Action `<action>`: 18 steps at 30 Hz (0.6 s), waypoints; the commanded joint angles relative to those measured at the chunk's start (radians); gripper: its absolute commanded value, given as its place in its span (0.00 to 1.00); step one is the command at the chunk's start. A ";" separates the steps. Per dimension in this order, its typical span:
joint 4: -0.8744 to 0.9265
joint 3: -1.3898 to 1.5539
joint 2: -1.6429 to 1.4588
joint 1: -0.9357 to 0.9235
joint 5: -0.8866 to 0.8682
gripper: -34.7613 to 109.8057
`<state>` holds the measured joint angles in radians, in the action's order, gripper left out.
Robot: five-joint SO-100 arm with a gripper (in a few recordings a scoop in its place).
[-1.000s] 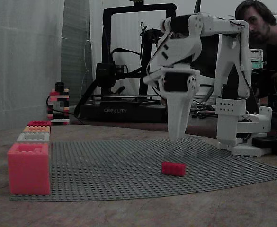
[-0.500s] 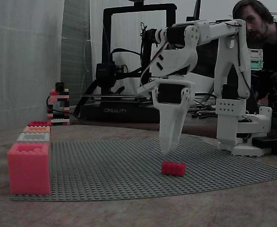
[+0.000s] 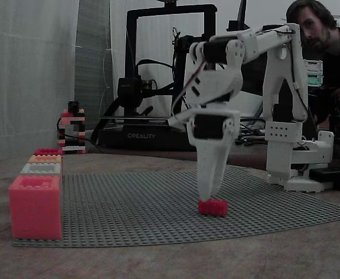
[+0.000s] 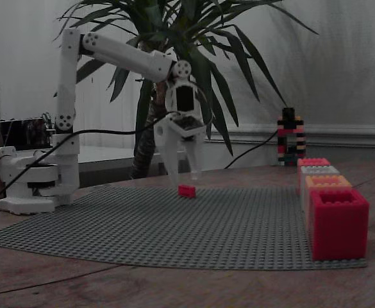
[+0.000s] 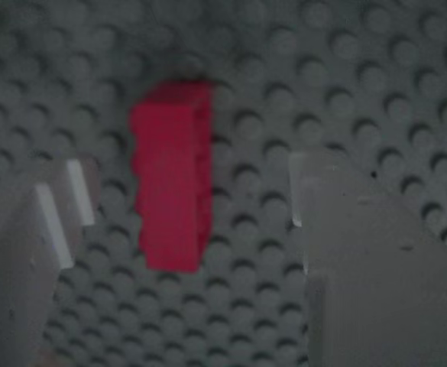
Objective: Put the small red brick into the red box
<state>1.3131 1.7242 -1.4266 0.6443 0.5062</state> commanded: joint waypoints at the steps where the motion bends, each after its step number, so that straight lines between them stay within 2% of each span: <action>1: -0.005 0.000 -0.029 0.037 0.002 0.40; 18: -0.052 0.002 0.012 0.067 -0.037 0.40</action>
<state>1.2625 1.7242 -1.3898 0.6842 0.4709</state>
